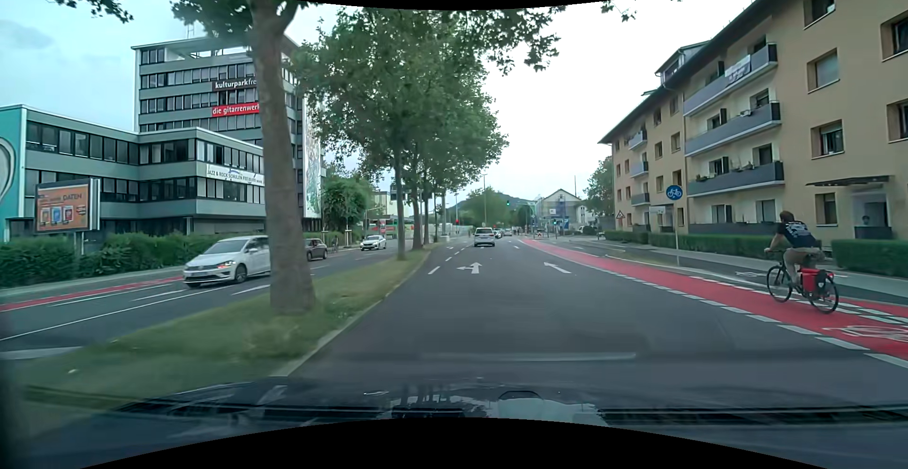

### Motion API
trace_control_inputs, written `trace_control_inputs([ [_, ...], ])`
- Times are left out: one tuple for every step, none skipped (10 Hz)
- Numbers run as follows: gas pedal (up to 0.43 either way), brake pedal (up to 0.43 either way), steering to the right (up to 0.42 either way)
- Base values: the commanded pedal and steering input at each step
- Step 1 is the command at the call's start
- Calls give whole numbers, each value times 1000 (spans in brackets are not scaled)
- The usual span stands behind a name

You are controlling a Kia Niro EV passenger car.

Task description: Follow the waypoints while adhering to traffic rules and regulations

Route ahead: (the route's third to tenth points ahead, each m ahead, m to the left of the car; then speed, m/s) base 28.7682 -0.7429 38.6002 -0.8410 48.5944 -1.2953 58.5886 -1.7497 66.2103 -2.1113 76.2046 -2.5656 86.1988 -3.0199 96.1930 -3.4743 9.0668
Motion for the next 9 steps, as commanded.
trace_control_inputs([
  [47,0,-4],
  [47,0,-4],
  [39,0,-4],
  [28,0,-4],
  [20,0,-4],
  [20,0,-4],
  [20,0,-4],
  [20,0,-3],
  [20,0,-3],
])
